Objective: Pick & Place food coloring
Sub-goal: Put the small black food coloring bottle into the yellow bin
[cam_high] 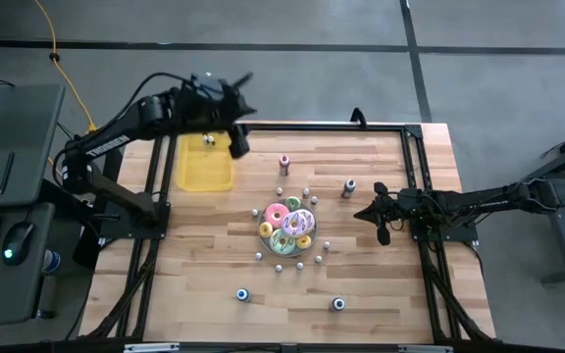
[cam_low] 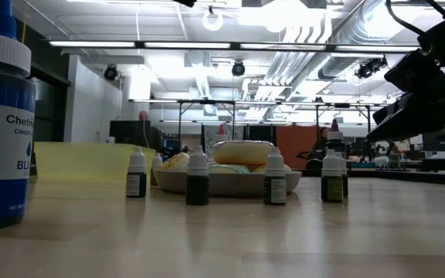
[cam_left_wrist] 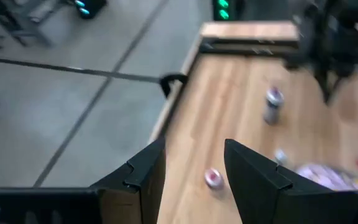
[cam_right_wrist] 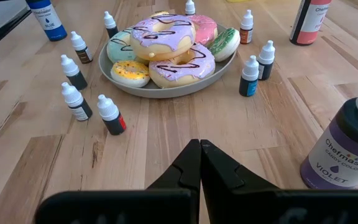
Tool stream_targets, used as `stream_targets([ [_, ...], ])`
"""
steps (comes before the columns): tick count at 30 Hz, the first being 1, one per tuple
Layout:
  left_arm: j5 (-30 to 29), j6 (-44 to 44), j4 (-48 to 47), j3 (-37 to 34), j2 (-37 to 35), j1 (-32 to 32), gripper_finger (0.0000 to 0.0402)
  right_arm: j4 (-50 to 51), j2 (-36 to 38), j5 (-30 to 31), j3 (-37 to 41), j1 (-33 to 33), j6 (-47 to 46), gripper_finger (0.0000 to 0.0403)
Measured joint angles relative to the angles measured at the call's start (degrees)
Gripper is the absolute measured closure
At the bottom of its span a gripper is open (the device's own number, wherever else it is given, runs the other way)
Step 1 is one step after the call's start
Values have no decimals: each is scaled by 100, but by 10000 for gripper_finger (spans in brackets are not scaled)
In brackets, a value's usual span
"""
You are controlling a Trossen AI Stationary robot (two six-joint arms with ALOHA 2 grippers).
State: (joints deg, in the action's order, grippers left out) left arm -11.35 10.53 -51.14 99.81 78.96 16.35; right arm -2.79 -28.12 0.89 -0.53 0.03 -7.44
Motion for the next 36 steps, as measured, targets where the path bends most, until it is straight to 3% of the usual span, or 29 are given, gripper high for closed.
stream_targets([
  [11,741,156,-2153,4,330,-1023,244,2,2,-2,0,2,0,402],
  [14,889,98,-2257,-110,508,-1227,244,0,1,0,1,1,0,402],
  [21,1129,268,-1849,-1090,645,-1541,244,2,2,0,0,2,0,402],
  [30,1637,1056,-280,-3010,282,-1672,244,7,1,0,1,1,0,402],
  [36,1625,1321,281,-3484,322,-1498,244,0,2,0,2,2,0,402],
])
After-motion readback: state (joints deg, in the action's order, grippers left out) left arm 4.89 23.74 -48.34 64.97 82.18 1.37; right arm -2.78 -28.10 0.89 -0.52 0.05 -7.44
